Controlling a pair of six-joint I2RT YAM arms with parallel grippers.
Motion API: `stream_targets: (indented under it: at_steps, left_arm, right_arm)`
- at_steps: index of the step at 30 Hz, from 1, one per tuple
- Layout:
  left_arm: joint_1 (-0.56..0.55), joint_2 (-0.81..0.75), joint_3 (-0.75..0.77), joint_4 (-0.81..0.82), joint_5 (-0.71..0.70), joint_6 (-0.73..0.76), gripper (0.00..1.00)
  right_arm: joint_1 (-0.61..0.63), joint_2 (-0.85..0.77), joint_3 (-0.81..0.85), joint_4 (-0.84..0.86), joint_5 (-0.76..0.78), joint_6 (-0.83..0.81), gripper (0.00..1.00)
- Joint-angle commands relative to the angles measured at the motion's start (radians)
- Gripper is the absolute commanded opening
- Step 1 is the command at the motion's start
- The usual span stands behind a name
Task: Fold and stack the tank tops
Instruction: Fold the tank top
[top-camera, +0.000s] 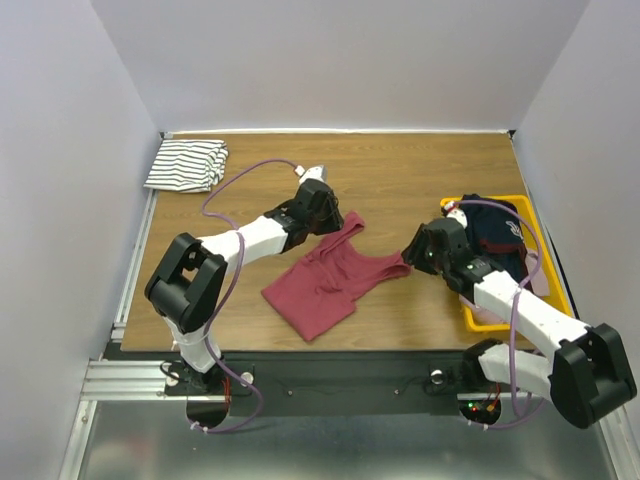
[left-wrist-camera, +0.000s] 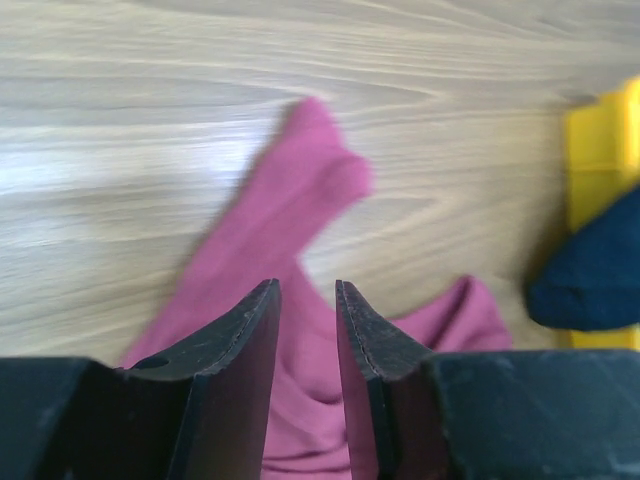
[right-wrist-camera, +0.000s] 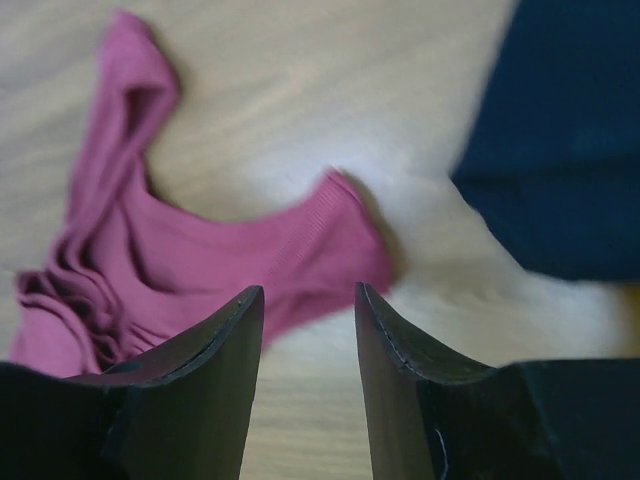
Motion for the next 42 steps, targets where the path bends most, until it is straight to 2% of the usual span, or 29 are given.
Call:
stream_targets:
  at_steps: [1,7,15,30,32,33,37,42]
  left_arm:
    - [-0.060,-0.016,0.071,-0.029,0.030,0.058,0.40]
    - [-0.137,0.096,0.149,-0.022,0.144,0.054,0.38]
    - [-0.183,0.206,0.215,0.011,0.261,0.034,0.37]
    - [-0.194,0.277,0.255,0.006,0.294,0.045,0.36]
    - [-0.194,0.283,0.259,0.005,0.298,0.048,0.36]
    - [-0.194,0.286,0.261,0.000,0.299,0.052,0.36]
    - [-0.194,0.298,0.272,-0.009,0.305,0.066,0.36]
    - [-0.194,0.311,0.278,-0.011,0.308,0.080,0.36]
  right_arm:
    - [-0.002,-0.073,-0.067,-0.046,0.003,0.035,0.47]
    - [-0.002,-0.047,-0.088,-0.037,0.020,0.040,0.43]
    - [0.001,-0.040,-0.142,0.029,0.012,0.036,0.41]
    - [0.000,0.105,-0.115,0.175,0.078,0.021,0.41]
    - [0.000,0.118,-0.109,0.190,0.084,0.020,0.35]
    - [0.000,0.132,-0.098,0.192,0.086,0.020,0.27]
    - [0.000,0.123,-0.082,0.189,0.083,0.017,0.11]
    - [0.000,0.097,-0.035,0.128,0.097,0.013,0.05]
